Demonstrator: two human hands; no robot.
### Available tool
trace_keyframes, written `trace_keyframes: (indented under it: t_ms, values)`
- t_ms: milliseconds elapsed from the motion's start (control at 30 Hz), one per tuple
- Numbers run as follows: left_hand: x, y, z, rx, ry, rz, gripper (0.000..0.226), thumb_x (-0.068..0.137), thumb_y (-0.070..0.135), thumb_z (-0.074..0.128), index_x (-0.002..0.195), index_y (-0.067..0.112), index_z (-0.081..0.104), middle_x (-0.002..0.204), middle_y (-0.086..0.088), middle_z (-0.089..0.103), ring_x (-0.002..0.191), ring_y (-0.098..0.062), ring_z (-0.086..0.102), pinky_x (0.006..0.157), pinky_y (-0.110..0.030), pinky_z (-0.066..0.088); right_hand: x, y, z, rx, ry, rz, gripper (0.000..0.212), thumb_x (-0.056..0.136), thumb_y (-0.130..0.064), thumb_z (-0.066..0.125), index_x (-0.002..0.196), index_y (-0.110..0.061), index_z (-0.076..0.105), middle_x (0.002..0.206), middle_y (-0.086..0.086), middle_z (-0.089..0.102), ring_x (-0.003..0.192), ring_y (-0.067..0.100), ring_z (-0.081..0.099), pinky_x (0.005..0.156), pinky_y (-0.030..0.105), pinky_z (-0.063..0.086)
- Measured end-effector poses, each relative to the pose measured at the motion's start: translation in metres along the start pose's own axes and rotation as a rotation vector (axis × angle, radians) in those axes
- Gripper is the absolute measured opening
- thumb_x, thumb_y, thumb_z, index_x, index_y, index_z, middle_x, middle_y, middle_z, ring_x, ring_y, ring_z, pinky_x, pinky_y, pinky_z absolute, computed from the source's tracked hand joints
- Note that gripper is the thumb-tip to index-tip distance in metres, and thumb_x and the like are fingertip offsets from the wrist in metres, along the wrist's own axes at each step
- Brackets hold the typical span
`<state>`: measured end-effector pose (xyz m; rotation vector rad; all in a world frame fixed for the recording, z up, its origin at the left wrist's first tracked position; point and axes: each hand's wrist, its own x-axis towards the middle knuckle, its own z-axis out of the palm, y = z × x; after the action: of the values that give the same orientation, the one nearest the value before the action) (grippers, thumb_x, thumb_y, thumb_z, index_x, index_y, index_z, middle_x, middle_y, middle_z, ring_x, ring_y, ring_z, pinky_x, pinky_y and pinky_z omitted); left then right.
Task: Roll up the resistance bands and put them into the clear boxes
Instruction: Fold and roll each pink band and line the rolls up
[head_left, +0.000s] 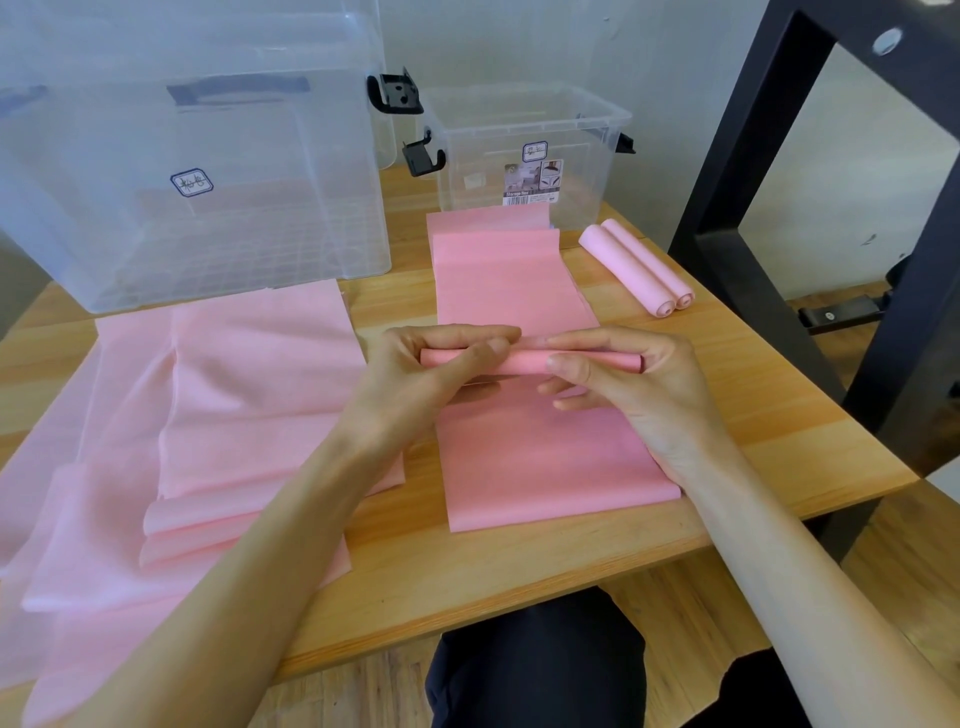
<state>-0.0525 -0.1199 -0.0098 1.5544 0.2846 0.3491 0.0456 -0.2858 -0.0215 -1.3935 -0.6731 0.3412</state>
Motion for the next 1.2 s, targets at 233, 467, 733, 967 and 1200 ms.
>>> trace_keyframes:
  t_ms: [233,467,733,967,1200]
  values:
    - [-0.0009,0.0017,0.0004,0.021,-0.036,0.029,0.014,0.082,0.012,0.070,0.095,0.012,0.076,0.094,0.003,0.077,0.088,-0.010,0.072,0.077,-0.020,0.057,0.0000,0.0007,0.0000,0.024,0.044,0.040,0.021,0.080,-0.022,0.071,0.094,-0.008,0.075,0.086,0.012,0.076,0.064,0.028,0.073,0.055,0.027,0.059]
    - [0.0002,-0.0008,-0.0017,0.004,0.004,0.017,0.015,0.080,0.014,0.072,0.095,0.013,0.076,0.095,0.000,0.078,0.087,-0.011,0.073,0.076,-0.021,0.058,-0.0009,0.0004,0.0004,0.010,-0.014,0.041,0.026,0.075,-0.006,0.076,0.100,-0.007,0.074,0.086,0.010,0.077,0.069,0.027,0.075,0.061,0.027,0.060]
    - [0.0005,-0.0028,0.0007,-0.011,0.033,0.035,0.017,0.072,0.015,0.075,0.088,0.012,0.077,0.085,0.000,0.077,0.078,-0.009,0.071,0.072,-0.019,0.058,-0.0022,-0.0002,0.0011,-0.008,0.008,0.041,0.024,0.074,-0.014,0.077,0.097,-0.009,0.075,0.083,0.009,0.077,0.069,0.026,0.074,0.061,0.028,0.060]
    - [-0.0010,-0.0001,0.0015,-0.017,0.000,0.020,0.023,0.070,0.018,0.075,0.091,0.010,0.077,0.093,-0.009,0.077,0.083,-0.015,0.071,0.077,-0.023,0.059,-0.0026,-0.0005,-0.0001,-0.019,0.021,0.026,0.015,0.079,-0.018,0.074,0.091,-0.009,0.076,0.079,0.009,0.076,0.064,0.027,0.074,0.057,0.027,0.059]
    - [-0.0007,0.0002,0.0012,-0.032,0.045,0.008,0.021,0.069,0.022,0.074,0.088,0.013,0.077,0.090,-0.004,0.078,0.082,-0.012,0.071,0.074,-0.022,0.060,-0.0027,-0.0010,0.0005,-0.004,-0.033,0.036,0.026,0.071,-0.010,0.077,0.097,-0.010,0.074,0.084,0.010,0.077,0.066,0.027,0.074,0.059,0.026,0.059]
